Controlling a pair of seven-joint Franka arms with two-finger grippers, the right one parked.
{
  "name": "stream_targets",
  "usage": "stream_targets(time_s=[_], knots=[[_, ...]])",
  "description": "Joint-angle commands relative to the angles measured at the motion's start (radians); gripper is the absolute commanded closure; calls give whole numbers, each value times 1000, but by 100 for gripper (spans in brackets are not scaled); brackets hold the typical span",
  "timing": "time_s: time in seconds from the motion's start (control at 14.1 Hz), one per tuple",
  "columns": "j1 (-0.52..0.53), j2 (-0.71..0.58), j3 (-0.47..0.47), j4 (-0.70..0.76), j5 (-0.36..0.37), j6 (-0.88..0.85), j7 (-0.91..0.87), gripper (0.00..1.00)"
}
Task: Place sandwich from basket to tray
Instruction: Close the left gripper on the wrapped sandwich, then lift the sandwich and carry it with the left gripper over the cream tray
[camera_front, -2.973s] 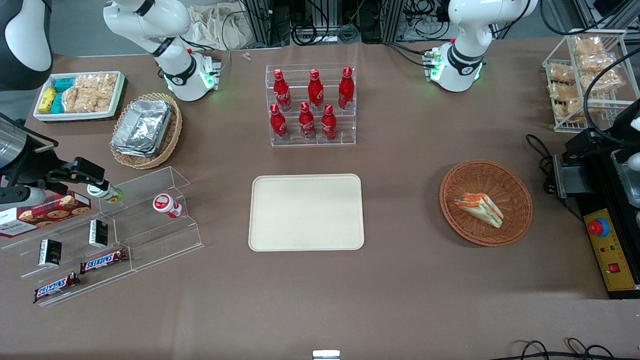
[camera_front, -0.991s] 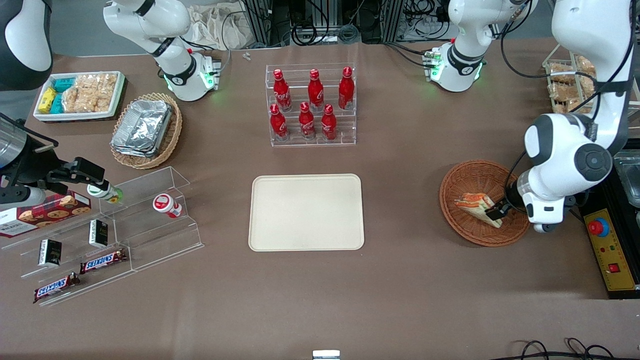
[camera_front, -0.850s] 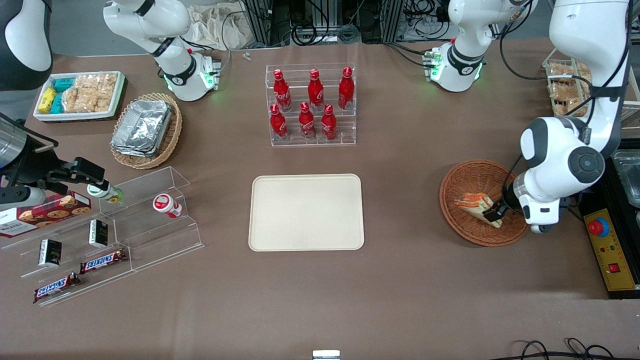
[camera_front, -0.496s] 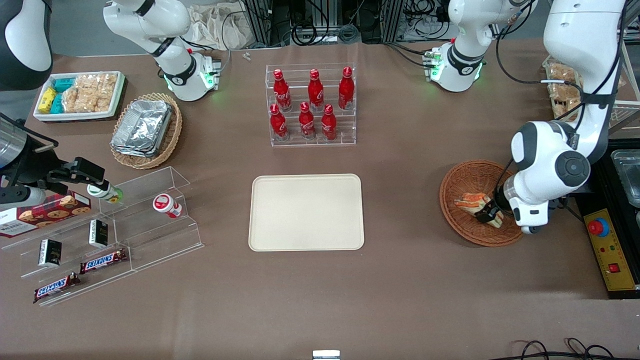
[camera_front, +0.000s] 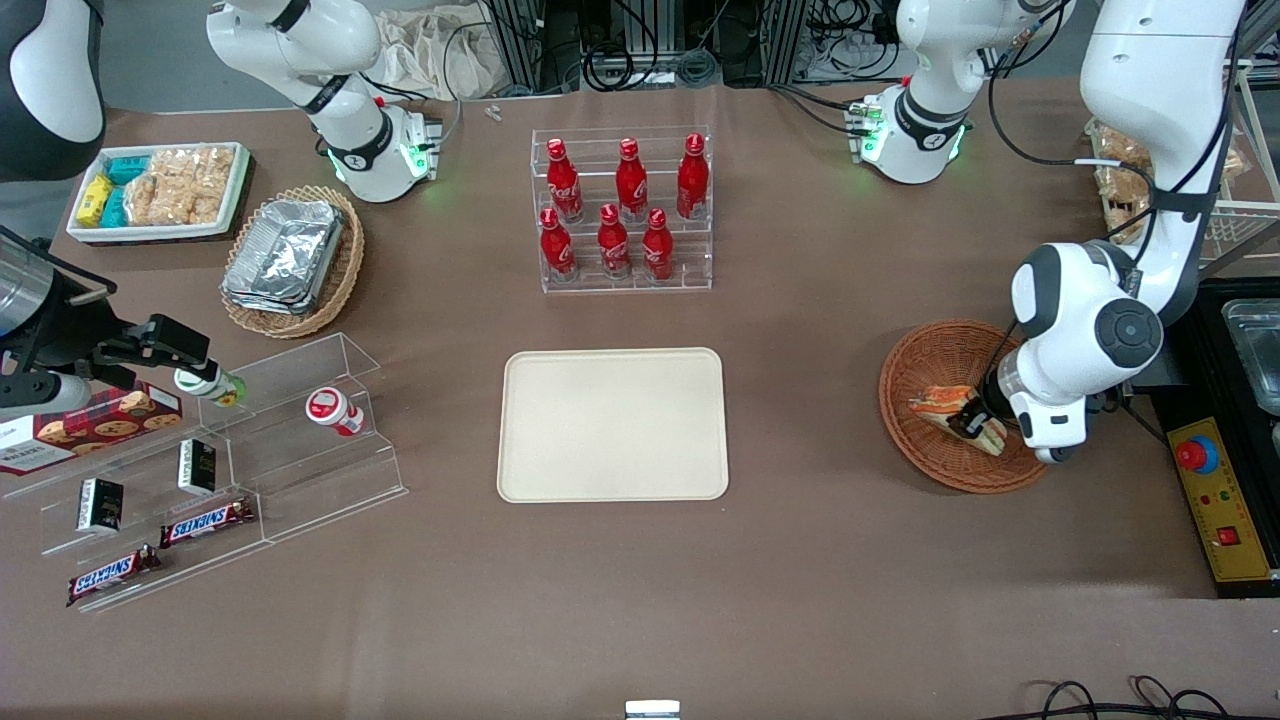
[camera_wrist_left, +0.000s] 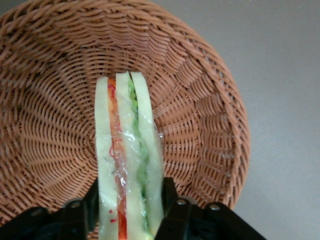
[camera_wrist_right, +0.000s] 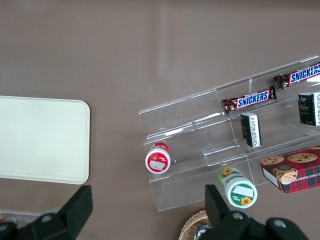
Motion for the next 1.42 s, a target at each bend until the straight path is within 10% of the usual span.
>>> stream_targets(time_s=[0.0,0.64,1.35], knots=[[0,-67,-19,6,9,-16,-88,92],[1,-109,-88,567,-8,-743,-73,99],[0,-43,-349,603,0,-753,325,99]])
